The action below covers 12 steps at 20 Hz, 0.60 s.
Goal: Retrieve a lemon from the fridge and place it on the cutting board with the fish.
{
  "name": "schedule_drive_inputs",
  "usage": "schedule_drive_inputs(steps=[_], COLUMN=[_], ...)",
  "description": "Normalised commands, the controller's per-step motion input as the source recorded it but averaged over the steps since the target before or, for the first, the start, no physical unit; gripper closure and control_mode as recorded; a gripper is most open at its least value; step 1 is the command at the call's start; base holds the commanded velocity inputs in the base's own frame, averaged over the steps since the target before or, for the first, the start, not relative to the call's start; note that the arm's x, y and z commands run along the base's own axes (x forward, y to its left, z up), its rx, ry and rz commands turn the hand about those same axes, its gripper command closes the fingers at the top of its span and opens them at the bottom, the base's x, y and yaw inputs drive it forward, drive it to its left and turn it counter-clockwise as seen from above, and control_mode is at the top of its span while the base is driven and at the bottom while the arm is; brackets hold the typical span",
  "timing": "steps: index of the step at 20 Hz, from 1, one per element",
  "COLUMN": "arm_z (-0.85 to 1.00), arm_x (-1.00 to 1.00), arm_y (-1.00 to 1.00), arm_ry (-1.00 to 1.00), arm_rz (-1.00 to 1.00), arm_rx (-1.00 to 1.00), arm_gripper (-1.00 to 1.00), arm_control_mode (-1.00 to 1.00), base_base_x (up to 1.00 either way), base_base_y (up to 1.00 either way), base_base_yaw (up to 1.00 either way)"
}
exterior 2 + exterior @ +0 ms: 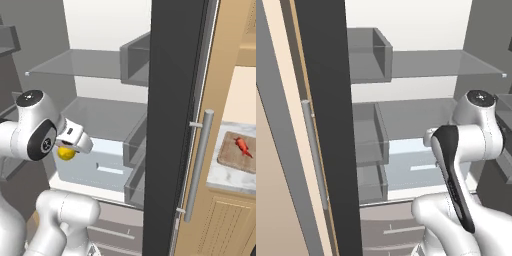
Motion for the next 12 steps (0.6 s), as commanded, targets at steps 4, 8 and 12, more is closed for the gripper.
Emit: schedule_drive_inputs(steps=[4,8,12], arm_z=[0.0,0.0,0.0], arm_x=[0.0,0.0,0.0], arm_y=[0.0,0.0,0.0], arm_ry=[0.0,0.0,0.0], arm_rz=[0.0,0.0,0.0], arm_rx=[0.0,0.0,0.0], arm_gripper=[1.0,1.0,1.0], arm_control_mode=[1.0,1.0,1.0], base_base_x=[-0.61,-0.68,-0.7], base_base_y=[0.01,0.0,0.0], base_base_yaw=[0.0,0.0,0.0])
